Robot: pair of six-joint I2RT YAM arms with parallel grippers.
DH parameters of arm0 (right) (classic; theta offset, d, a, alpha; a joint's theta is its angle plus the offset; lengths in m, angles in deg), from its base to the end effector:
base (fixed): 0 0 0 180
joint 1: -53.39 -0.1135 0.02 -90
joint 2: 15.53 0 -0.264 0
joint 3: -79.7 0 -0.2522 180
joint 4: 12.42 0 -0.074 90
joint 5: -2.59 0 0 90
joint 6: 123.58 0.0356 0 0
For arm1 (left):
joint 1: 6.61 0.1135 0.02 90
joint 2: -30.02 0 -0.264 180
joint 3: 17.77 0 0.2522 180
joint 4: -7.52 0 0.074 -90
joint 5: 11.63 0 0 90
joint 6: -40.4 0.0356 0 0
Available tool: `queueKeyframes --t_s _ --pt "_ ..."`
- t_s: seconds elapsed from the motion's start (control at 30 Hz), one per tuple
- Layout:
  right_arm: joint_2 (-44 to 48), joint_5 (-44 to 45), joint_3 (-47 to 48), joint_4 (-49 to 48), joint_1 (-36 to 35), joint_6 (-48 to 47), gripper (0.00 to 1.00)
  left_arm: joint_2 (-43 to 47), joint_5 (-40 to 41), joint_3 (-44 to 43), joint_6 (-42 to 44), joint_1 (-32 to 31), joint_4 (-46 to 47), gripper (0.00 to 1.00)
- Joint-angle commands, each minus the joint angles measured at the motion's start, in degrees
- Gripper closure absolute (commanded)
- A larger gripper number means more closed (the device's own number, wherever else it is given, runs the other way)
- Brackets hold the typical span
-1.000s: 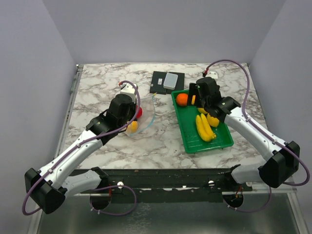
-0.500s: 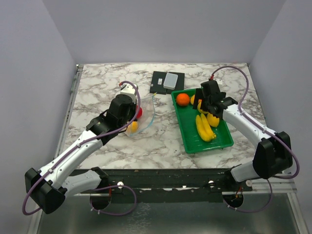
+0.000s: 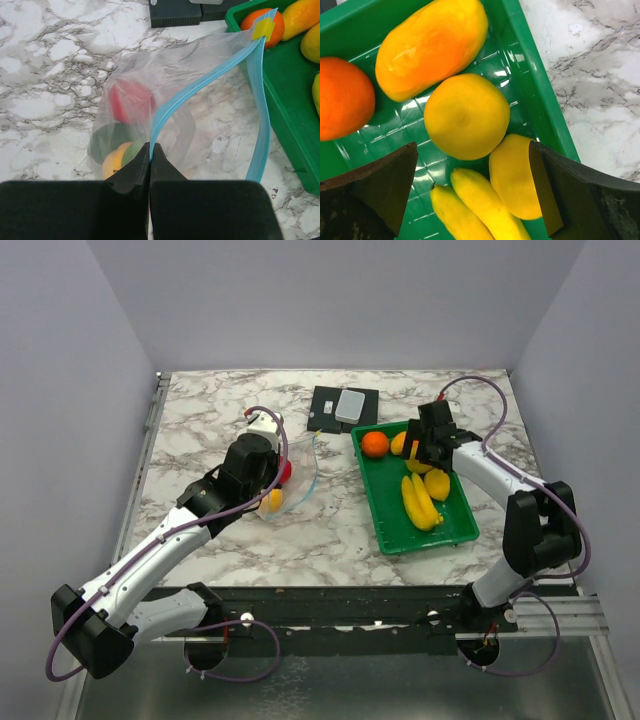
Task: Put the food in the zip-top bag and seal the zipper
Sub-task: Pick up the fake fruit from the bin.
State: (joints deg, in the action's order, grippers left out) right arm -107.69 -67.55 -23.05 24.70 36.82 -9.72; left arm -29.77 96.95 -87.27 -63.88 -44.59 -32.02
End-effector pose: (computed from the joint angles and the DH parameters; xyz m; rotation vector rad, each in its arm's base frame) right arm 0.3291 0.0853 0.2277 0.2974 2.3905 -0.1092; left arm 0.1877 -0.1321 0.3306 0.2320 2.0563 -0.2231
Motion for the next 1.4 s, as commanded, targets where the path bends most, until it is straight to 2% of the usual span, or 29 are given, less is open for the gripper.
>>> queueKeyframes --t_s 0.0,0.5,0.6,0.87,0.97,1.13,1.37 --pt "-2.5 -2.6 2.7 -2.5 1.7 -1.2 0.03 -0.1 -1.3 0.6 0.3 0.3 1.1 1.0" --pt "-6.2 -6.1 2.0 -5.2 2.5 -0.7 0.19 -0.6 -1.0 0.6 0.4 0.2 1.1 1.0" --pt "-6.3 -6.4 2.0 -5.2 2.5 -0.6 0.28 -0.6 -1.1 0.6 0.4 0.2 1.1 1.0" --pt "-3.1 -6.9 2.5 -4.1 2.5 -1.0 0.69 -0.7 -1.3 0.6 0.5 0.2 1.1 1.0" --pt "-1.5 -7.1 2.7 -3.2 2.6 -1.0 0.79 -0.6 -1.3 0.6 0.5 0.2 1.0 1.0" --pt "1.8 -7.6 2.7 -2.1 2.5 -0.9 0.85 -0.6 -1.5 0.6 0.4 0.2 1.1 1.0" --pt "7.8 -13.4 1.8 -2.0 2.5 -0.5 0.86 -0.4 -1.4 0.6 0.3 0.2 1.1 1.0"
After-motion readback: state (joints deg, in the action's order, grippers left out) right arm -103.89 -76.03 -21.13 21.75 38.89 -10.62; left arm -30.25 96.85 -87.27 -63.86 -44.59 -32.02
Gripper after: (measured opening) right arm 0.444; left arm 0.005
